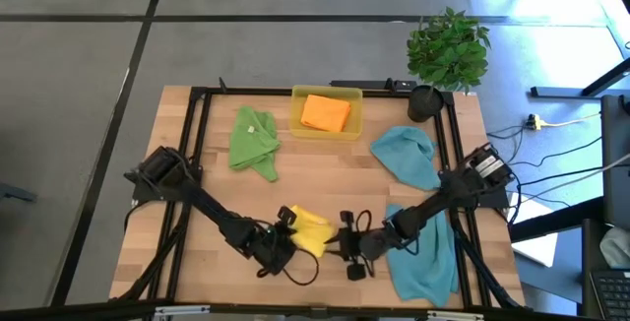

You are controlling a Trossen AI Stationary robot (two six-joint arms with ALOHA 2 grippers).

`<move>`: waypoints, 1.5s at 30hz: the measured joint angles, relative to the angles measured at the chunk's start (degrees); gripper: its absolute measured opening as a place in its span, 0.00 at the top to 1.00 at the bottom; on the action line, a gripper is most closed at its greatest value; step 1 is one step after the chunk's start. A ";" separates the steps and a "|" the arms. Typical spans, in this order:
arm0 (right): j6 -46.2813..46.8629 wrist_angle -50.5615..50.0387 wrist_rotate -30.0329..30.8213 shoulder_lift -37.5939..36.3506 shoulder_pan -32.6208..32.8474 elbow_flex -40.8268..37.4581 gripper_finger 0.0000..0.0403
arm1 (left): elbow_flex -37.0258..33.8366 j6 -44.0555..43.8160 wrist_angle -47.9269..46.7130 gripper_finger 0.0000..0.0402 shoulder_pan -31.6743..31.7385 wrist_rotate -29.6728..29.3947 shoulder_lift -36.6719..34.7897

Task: Fold microfiber towels
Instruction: Put the folded yellow microfiber cloth into the yellow bin

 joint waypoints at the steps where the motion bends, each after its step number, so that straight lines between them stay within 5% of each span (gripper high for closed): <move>1: -0.67 0.27 0.00 -0.04 0.49 0.08 0.70 | 0.06 -0.84 0.21 1.00 0.35 0.68 -0.46; 13: -5.33 0.89 9.83 4.04 3.18 0.11 0.25 | 0.15 -6.66 0.17 1.00 4.65 6.24 -1.76; 22: -10.72 -3.40 18.04 9.09 3.18 4.07 0.19 | 0.24 -8.19 0.49 1.00 5.55 7.93 -1.84; 31: -10.92 -11.98 22.92 11.45 3.18 9.25 0.36 | 0.26 -9.25 0.74 1.00 5.53 8.23 -1.91; 36: -12.05 -12.26 24.45 11.52 3.23 9.82 0.58 | 0.26 -9.27 0.73 1.00 5.53 8.23 -1.93; 41: -12.26 -12.36 24.27 11.52 3.25 9.86 0.92 | 0.33 -9.26 0.60 1.00 5.51 8.19 -2.16; 45: -12.23 -13.14 24.52 11.07 3.25 9.88 0.96 | 0.33 -9.24 -0.17 1.00 5.51 6.88 -4.48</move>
